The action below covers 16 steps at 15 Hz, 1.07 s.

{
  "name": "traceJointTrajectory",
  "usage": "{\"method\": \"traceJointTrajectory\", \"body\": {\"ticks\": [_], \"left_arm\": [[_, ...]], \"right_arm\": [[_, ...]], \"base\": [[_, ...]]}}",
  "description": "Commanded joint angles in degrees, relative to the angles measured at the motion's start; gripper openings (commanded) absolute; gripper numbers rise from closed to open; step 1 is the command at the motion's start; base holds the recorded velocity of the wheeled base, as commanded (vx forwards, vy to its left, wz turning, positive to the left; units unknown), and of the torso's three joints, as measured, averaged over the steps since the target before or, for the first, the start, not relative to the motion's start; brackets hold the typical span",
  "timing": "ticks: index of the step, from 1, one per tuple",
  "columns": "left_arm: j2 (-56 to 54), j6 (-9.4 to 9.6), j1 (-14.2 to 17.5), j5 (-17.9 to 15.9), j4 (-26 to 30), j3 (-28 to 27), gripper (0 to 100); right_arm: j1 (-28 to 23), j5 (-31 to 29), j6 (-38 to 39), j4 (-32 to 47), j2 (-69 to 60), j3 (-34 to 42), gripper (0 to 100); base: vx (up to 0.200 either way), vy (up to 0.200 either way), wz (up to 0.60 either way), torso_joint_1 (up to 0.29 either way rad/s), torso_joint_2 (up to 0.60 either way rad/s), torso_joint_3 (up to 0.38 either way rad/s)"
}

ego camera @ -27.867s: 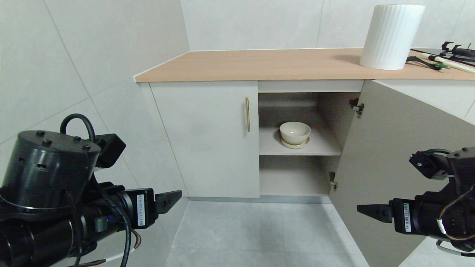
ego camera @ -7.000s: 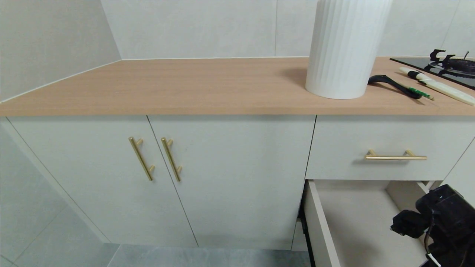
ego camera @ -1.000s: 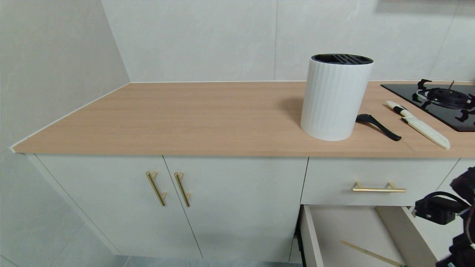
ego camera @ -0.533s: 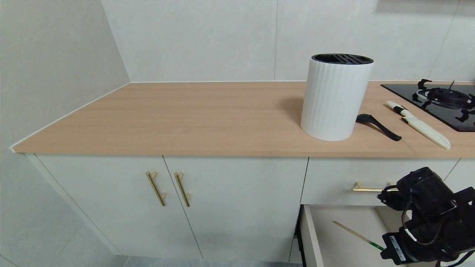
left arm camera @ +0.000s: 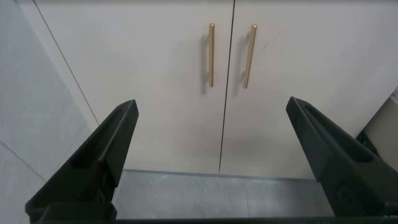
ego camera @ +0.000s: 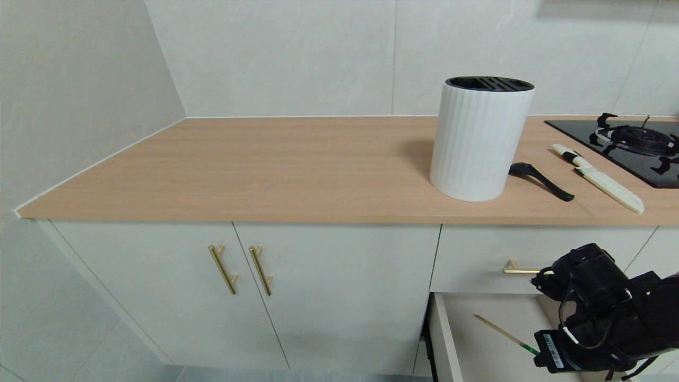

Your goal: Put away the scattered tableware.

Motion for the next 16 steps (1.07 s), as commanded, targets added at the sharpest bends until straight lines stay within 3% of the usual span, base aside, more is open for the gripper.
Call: {"method": "traceJointTrajectory", "body": {"ticks": [1, 12, 16], "left_arm": [[0.02, -0.01, 0.11, -0.07, 0.02, 0.02, 100], [0.02, -0.01, 0.02, 0.01, 0.02, 0.02, 100], [0.02, -0.01, 0.02, 0.01, 0.02, 0.02, 100]], "right_arm": [[0.04, -0.48, 0.10, -0.05, 0.22, 0.23, 0], [0.22, -4.17, 0.10, -7.00, -2.42, 3.31, 0], [0.22, -4.00, 0.01, -8.58, -7.69, 4.01, 0]], "base": [[0.000, 0.000, 0.00, -0.085, 0.22, 0.139], [0.000, 0.000, 0.00, -0.127, 0.43, 0.301], [0.000, 0.000, 0.00, -0.025, 0.12, 0.083]]}}
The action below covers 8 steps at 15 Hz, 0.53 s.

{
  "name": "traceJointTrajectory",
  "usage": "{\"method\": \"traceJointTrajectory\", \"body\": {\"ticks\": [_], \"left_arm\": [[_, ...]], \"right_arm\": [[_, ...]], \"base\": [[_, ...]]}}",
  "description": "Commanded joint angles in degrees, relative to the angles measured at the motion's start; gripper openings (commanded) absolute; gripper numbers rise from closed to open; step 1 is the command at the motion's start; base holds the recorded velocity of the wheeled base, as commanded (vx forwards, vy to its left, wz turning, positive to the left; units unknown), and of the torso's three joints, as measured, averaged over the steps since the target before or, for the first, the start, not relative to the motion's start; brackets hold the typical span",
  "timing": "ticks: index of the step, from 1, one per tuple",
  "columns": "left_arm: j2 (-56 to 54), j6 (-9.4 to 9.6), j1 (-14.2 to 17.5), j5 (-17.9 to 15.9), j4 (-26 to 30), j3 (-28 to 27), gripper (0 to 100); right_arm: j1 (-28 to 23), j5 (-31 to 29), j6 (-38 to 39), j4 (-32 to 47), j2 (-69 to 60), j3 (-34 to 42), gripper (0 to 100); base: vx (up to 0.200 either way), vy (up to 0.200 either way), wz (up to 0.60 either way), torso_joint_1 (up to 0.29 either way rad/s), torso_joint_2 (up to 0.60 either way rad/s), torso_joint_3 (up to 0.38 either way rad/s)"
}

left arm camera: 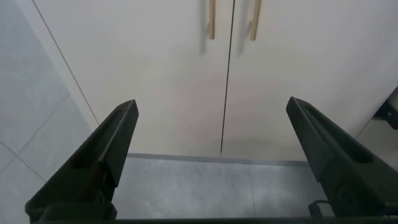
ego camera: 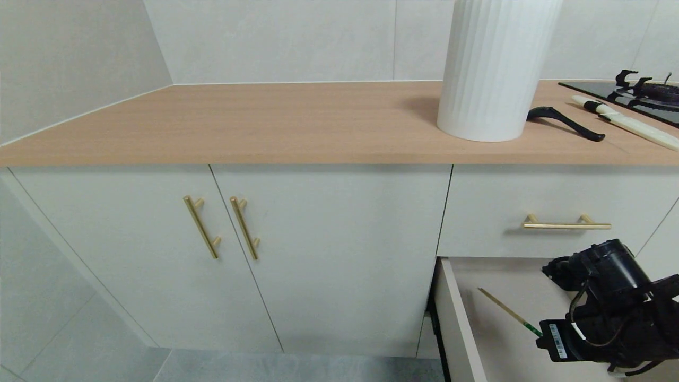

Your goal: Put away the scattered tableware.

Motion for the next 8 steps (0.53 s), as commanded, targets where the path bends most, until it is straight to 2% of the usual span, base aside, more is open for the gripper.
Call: {"method": "traceJointTrajectory", "body": {"ticks": [1, 5, 8], "left_arm": [[0.02, -0.01, 0.11, 0.01, 0.00, 0.00, 100], [0.02, -0.01, 0.02, 0.01, 0.00, 0.00, 100], [0.02, -0.01, 0.11, 0.01, 0.00, 0.00, 100]], "right_arm": [[0.03, 0.05, -0.06, -0.24, -3.57, 0.34, 0], [0.11, 0.14, 0.03, -3.14, 2.32, 0.43, 0], [0.47, -0.30, 0.03, -20.89, 16.12, 5.88, 0]], "base": [[0.000, 0.000, 0.00, 0.000, 0.00, 0.000], [0.000, 0.000, 0.00, 0.000, 0.00, 0.000], [0.000, 0.000, 0.00, 0.000, 0.00, 0.000]]}}
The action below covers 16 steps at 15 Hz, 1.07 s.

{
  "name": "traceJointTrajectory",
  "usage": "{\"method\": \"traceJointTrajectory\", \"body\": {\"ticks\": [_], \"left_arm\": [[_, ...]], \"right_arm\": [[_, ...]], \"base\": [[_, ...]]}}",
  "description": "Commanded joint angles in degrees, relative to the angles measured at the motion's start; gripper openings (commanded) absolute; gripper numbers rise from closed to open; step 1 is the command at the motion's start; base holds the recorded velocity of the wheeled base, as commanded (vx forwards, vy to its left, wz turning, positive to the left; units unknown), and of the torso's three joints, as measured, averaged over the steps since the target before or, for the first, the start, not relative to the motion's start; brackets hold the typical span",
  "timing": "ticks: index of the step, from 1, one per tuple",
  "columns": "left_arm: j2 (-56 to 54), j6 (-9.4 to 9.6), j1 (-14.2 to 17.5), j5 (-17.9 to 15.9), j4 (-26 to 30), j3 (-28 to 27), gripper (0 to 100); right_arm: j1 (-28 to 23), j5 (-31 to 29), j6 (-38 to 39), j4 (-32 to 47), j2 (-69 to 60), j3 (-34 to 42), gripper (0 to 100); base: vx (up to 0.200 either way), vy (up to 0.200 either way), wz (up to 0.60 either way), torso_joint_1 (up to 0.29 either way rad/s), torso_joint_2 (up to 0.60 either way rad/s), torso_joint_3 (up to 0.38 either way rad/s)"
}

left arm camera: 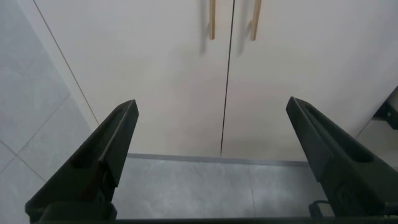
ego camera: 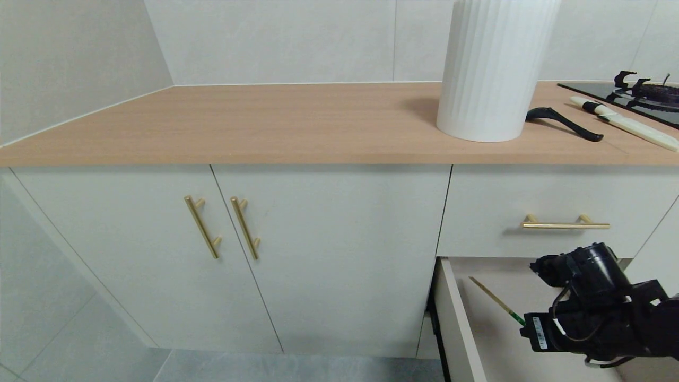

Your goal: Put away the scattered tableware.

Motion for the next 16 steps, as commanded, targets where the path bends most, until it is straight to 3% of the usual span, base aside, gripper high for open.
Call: {"method": "traceJointTrajectory", "body": {"ticks": [1, 2, 6, 12, 13, 16], "left_arm": [[0.02, -0.01, -0.03, 0.04, 0.00, 0.00, 100], [0.02, -0.01, -0.03, 0.04, 0.00, 0.00, 100], [0.02, -0.01, -0.03, 0.04, 0.00, 0.00, 100], [0.02, -0.01, -0.03, 0.04, 0.00, 0.00, 100], [0.02, -0.01, -0.03, 0.04, 0.00, 0.00, 100], [0.02, -0.01, -0.03, 0.04, 0.00, 0.00, 100]], "right_arm": [[0.25, -0.33, 0.02, -8.43, 10.59, 3.91, 0], [0.25, -0.42, -0.07, -13.71, 14.02, 5.05, 0], [0.16, -0.68, 0.10, -20.47, 19.46, 5.67, 0], [0.16, -1.91, 0.54, -23.64, 21.31, 5.93, 0], [0.16, -1.91, 0.72, -23.81, 21.31, 5.93, 100], [0.16, -1.91, 1.51, -25.13, 21.13, 6.29, 100]], "base": [[0.000, 0.000, 0.00, 0.000, 0.00, 0.000], [0.000, 0.000, 0.00, 0.000, 0.00, 0.000], [0.000, 0.000, 0.00, 0.000, 0.00, 0.000], [0.000, 0.000, 0.00, 0.000, 0.00, 0.000], [0.000, 0.000, 0.00, 0.000, 0.00, 0.000], [0.000, 0.000, 0.00, 0.000, 0.00, 0.000]]}}
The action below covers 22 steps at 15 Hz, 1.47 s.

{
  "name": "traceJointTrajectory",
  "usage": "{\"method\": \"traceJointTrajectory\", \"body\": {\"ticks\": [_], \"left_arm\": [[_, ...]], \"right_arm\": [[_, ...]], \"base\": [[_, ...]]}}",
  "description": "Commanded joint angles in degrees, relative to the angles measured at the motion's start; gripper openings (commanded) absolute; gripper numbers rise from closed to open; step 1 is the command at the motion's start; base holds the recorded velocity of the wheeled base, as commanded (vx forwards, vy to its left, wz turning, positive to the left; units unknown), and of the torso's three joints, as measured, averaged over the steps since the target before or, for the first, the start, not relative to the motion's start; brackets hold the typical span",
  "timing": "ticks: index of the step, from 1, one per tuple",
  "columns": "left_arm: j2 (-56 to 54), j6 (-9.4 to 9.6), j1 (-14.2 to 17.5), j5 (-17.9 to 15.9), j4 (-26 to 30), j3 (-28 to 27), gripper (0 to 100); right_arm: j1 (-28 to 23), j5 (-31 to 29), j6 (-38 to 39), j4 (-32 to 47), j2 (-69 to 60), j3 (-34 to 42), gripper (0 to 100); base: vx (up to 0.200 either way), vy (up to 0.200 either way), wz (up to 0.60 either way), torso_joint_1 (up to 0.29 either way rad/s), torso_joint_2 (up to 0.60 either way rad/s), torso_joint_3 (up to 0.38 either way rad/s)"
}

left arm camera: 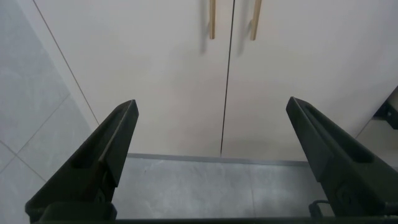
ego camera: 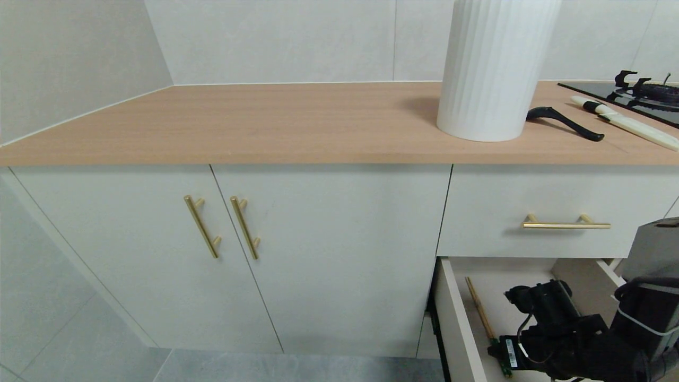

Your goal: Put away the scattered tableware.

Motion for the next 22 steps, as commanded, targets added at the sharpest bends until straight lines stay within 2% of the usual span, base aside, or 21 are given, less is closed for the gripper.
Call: {"method": "traceJointTrajectory", "body": {"ticks": [1, 4, 7, 9, 11, 13, 15, 19, 22], "left_arm": [[0.02, -0.01, -0.01, 0.01, 0.00, 0.00, 100], [0.02, -0.01, 0.08, 0.01, 0.00, 0.00, 100], [0.02, -0.01, -0.01, 0.01, 0.00, 0.00, 100], [0.02, -0.01, -0.01, 0.01, 0.00, 0.00, 100], [0.02, -0.01, -0.01, 0.01, 0.00, 0.00, 100], [0.02, -0.01, -0.01, 0.01, 0.00, 0.00, 100], [0.02, -0.01, -0.01, 0.01, 0.00, 0.00, 100], [0.02, -0.01, 0.08, 0.01, 0.00, 0.00, 100], [0.02, -0.01, 0.08, 0.01, 0.00, 0.00, 100]], "right_arm": [[0.02, -0.04, 0.06, -0.07, -0.23, 0.11, 100], [0.02, -0.04, 0.15, -0.07, -2.43, 0.55, 100], [0.02, 0.40, -0.20, 2.04, -13.59, 2.31, 100], [0.02, 0.23, -0.29, 12.67, -24.58, -0.24, 100], [-0.24, 1.19, -0.03, 30.78, -38.11, -7.53, 100], [-0.42, 5.15, 0.76, 49.32, -49.19, -15.88, 100], [-1.73, 7.08, 1.03, 55.21, -54.37, -19.13, 100], [-7.71, 6.64, -1.52, 53.54, -54.55, -19.31, 100], [-8.33, 6.64, -2.84, 52.22, -56.13, -18.96, 100]], "base": [[0.000, 0.000, 0.00, 0.000, 0.00, 0.000], [0.000, 0.000, 0.00, 0.000, 0.00, 0.000], [0.000, 0.000, 0.00, 0.000, 0.00, 0.000], [0.000, 0.000, 0.00, 0.000, 0.00, 0.000], [0.000, 0.000, 0.00, 0.000, 0.00, 0.000], [0.000, 0.000, 0.00, 0.000, 0.00, 0.000], [0.000, 0.000, 0.00, 0.000, 0.00, 0.000], [0.000, 0.000, 0.00, 0.000, 0.00, 0.000], [0.000, 0.000, 0.00, 0.000, 0.00, 0.000]]}}
